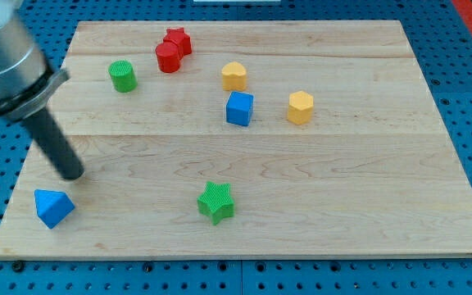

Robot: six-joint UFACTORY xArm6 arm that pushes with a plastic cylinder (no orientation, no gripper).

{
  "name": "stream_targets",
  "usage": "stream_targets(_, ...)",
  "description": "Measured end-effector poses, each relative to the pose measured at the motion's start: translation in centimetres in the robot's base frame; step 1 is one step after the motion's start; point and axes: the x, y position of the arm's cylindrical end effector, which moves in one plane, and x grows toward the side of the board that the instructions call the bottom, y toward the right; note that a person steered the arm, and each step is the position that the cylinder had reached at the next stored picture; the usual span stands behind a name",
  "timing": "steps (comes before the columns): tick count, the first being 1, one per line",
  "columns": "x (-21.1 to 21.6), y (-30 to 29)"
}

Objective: Push the yellow hexagon a bit up

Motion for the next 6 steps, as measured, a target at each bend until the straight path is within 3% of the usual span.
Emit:
stream_targets(2, -3.1, 24.2)
stream_targets(3, -4.8, 32.9)
stream_targets(5, -6.4, 32.4)
stream_targets(6, -7.1, 29.4)
